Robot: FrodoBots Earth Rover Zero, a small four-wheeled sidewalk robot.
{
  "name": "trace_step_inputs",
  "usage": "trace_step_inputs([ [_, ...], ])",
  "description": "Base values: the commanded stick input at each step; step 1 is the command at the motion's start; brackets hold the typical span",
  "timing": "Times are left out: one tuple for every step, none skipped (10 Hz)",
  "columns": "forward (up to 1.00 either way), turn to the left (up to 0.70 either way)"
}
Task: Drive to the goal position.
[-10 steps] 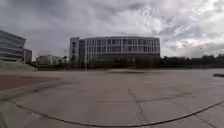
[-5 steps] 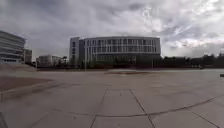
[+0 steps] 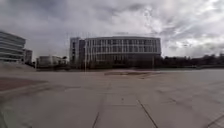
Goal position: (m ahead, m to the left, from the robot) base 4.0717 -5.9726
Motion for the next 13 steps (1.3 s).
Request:
trace_step_inputs([
  [1.0, 0.0],
  [1.0, 0.0],
  [1.0, 0.0],
  [1.0, 0.0],
  [1.0, 0.0],
  [1.0, -0.02],
  [1.0, -0.4],
  [1.0, -0.4],
  [1.0, -0.4],
  [1.0, -0.4],
  [1.0, -0.4],
  [1.0, -0.4],
  [0.97, -0.39],
])
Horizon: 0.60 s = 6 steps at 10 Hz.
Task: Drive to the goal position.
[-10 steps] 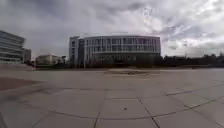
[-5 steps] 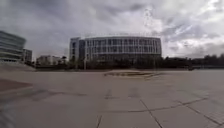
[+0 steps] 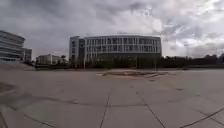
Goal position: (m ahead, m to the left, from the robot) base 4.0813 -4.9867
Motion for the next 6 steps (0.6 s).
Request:
trace_step_inputs([
  [0.88, -0.36],
  [0.58, -0.48],
  [0.0, -1.0],
  [0.0, -1.0],
  [0.0, -1.0],
  [0.0, -1.0],
])
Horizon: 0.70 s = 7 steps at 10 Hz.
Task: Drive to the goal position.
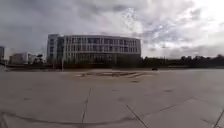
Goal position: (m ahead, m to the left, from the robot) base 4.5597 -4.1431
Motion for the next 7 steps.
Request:
trace_step_inputs([
  [0.0, -1.0],
  [0.0, -1.0],
  [0.0, -1.0],
  [0.01, -0.96],
  [0.08, -0.72],
  [0.15, -0.48],
  [1.0, -0.4],
])
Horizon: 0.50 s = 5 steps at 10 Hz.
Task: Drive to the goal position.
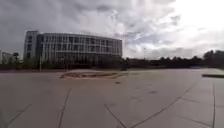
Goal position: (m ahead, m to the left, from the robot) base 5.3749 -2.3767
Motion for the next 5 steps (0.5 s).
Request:
trace_step_inputs([
  [1.0, -0.4],
  [1.0, -0.4],
  [1.0, -0.4],
  [1.0, -0.4],
  [1.0, -0.4],
])
